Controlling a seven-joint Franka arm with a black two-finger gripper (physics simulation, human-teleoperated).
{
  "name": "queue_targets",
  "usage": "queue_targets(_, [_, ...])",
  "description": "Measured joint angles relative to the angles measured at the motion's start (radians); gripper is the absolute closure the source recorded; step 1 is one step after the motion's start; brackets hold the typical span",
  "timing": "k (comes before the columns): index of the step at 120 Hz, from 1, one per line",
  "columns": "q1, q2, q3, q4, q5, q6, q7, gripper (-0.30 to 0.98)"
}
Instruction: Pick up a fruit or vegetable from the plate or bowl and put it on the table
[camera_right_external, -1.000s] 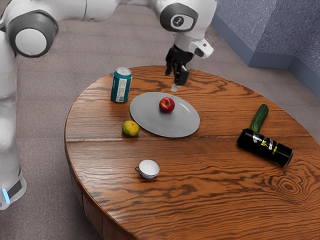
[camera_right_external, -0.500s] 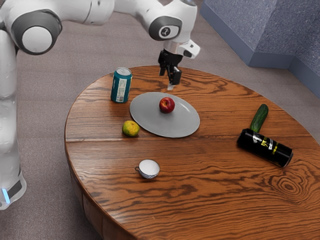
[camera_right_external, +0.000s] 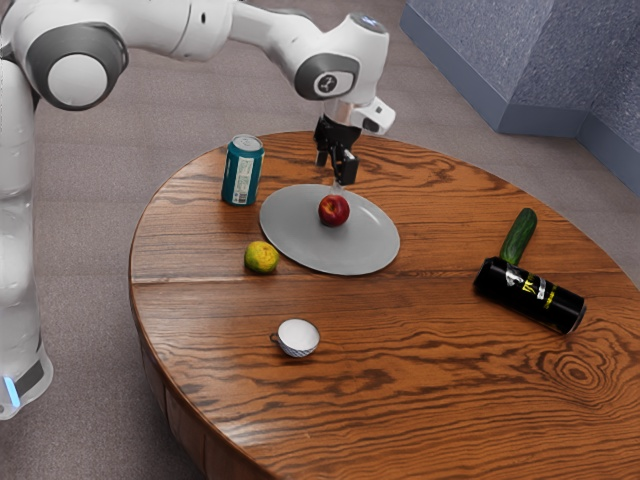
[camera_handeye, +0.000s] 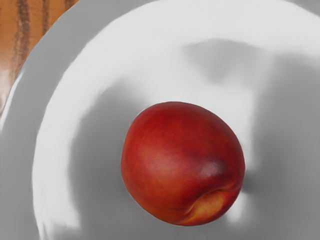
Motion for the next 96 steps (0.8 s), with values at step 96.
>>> queue_targets(96, [0.011,0.087,-0.006,0.009,-0.032,0.054,0.007,0.0])
